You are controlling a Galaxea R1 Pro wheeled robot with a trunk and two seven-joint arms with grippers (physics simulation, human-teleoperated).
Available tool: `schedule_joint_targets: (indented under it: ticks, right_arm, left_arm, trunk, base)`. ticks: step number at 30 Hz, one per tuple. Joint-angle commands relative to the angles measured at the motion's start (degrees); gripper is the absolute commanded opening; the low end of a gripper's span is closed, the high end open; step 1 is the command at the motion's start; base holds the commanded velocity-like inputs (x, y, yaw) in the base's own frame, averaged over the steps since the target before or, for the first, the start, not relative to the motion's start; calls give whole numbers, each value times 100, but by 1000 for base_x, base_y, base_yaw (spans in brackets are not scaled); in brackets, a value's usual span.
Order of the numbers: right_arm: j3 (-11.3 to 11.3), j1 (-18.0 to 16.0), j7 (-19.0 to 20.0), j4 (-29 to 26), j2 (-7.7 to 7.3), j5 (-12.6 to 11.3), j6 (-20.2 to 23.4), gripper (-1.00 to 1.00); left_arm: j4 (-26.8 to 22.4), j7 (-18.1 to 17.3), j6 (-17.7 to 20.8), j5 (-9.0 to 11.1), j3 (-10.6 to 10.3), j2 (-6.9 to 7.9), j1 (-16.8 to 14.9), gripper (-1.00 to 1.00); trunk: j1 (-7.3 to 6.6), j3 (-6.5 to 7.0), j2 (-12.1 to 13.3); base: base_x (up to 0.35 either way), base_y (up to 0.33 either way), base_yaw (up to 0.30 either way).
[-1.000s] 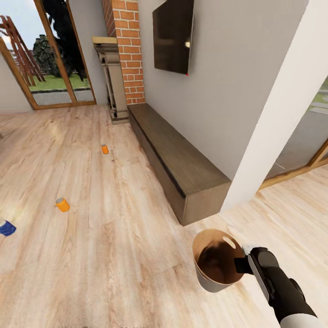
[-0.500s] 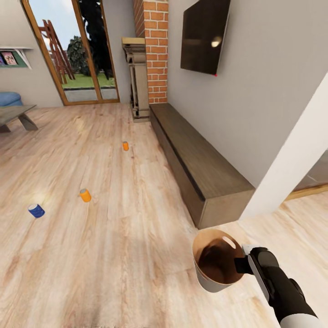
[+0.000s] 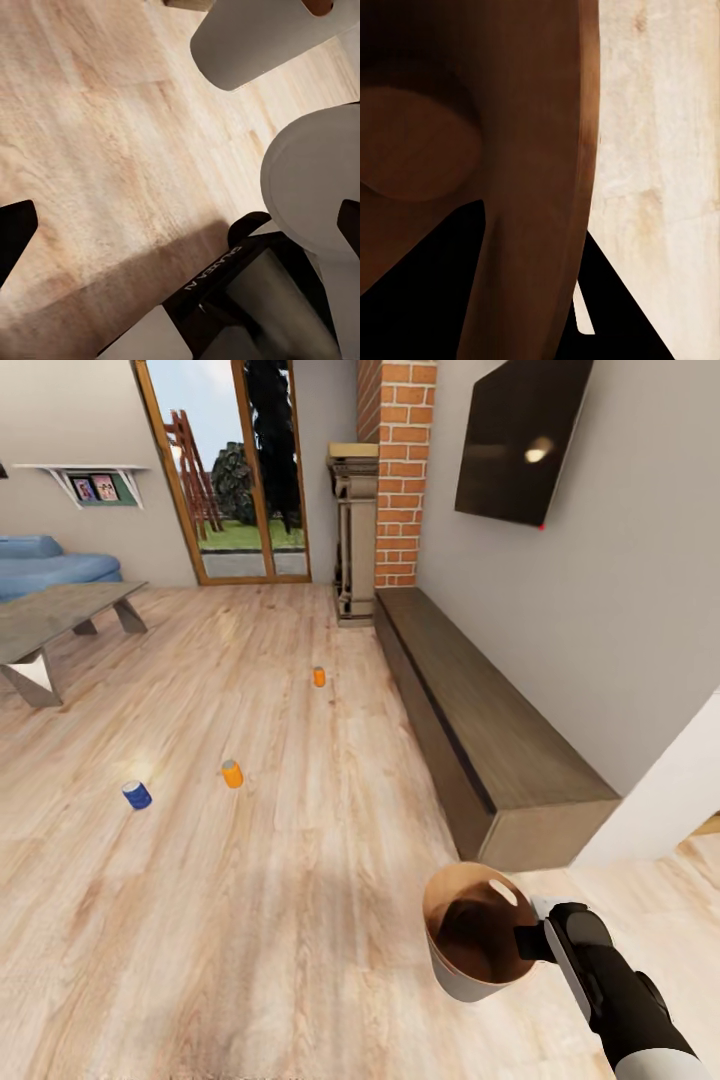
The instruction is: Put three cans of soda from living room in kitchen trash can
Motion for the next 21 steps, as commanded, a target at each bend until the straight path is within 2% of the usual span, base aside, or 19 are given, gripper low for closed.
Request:
schedule_joint_targets:
  ticks: [1,7,13,21]
  right_arm:
    - [2,-2,6,-1,0,-67,-1,-100]
    - [2,-2,6,-1,0,-67,-1,-100]
    - [2,-2,6,-1,0,-67,-1,-100]
    - [2,-2,6,-1,0,-67,-1,-100]
  left_arm:
    - [2,0,1,-1,0,0,-2,100]
    - [8,0,7,0,0,0,0,100]
    - [9,0,8,3,-4,0,0,100]
    - [1,0,4,6,-1,0,2,100]
  trunk:
    - [0,1,0]
    - [0,1,0]
    - [0,1,0]
    - [0,1,0]
  base:
    - [61,0,287]
    - [181,56,155]
    - [296,103,26]
    - [338,20,3]
